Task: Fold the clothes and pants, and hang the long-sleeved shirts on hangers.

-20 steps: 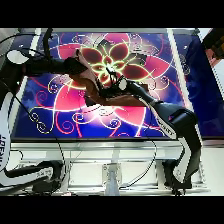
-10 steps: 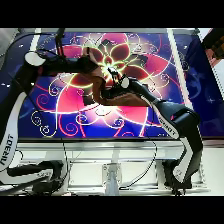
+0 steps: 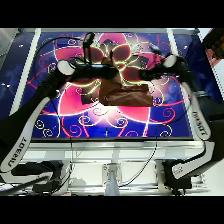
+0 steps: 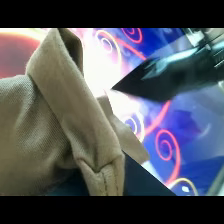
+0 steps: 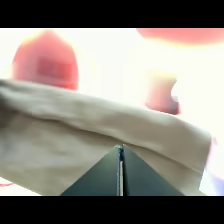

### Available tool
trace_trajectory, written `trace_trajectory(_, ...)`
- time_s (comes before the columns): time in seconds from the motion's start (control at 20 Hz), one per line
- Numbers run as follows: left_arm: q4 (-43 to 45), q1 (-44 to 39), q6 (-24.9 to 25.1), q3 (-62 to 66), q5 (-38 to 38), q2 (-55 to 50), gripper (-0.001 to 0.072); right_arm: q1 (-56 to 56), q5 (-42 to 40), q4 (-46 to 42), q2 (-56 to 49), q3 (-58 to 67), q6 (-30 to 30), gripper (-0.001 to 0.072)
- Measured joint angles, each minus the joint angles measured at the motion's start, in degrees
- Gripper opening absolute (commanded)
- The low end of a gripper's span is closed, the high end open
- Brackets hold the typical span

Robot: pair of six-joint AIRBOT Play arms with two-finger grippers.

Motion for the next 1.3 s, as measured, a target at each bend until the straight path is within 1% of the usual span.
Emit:
trace_trajectory(0.15,2.67,-4.42,-1.09,0.04,6.56,-1.40,0.0011,-6.47,2.67,-0.39,3.65,0.00,-0.09,0.0010)
trace_trajectory(0.3,4.17,-7.76,-4.24,0.85,11.50,-4.04,0.0011,-10.45,4.20,-0.63,5.88,0.00,-0.15,0.0010)
trace_trajectory(0.5,4.79,-12.07,-9.75,5.40,14.12,-9.70,0.0012,-12.09,5.03,-0.57,6.95,-0.02,-0.22,0.0010)
trace_trajectory(0.65,4.76,-16.17,-11.37,9.38,15.91,-14.53,0.0013,-12.44,5.20,-0.61,7.21,-0.02,-0.22,0.0010)
trace_trajectory(0.8,4.74,-19.26,-12.59,11.13,19.28,-19.04,0.0021,-12.55,5.77,-0.61,7.30,-0.02,-0.22,0.0010)
trace_trajectory(0.85,4.74,-19.91,-13.16,11.37,19.80,-20.31,0.0093,-12.61,6.01,-0.63,7.30,-0.02,-0.24,0.0010)
trace_trajectory(0.9,4.72,-20.39,-14.29,11.54,20.26,-21.33,0.0294,-12.61,6.29,-0.76,7.28,-0.02,-0.24,0.0010)
trace_trajectory(0.95,4.72,-20.79,-15.30,11.74,20.76,-22.10,0.0472,-12.61,6.32,-0.76,7.28,-0.02,-0.22,0.0010)
trace_trajectory(1.0,4.61,-21.09,-16.20,11.89,21.24,-22.71,0.0509,-12.61,6.47,-0.81,7.26,-0.02,-0.24,0.0010)
trace_trajectory(1.05,4.63,-21.27,-17.16,11.91,21.35,-23.12,0.0510,-12.61,6.51,-1.01,7.23,-0.02,-0.22,0.0010)
trace_trajectory(1.3,3.89,-21.68,-18.60,12.09,21.81,-23.23,0.0509,-12.61,6.03,-1.66,7.23,-0.02,-0.22,0.0011)
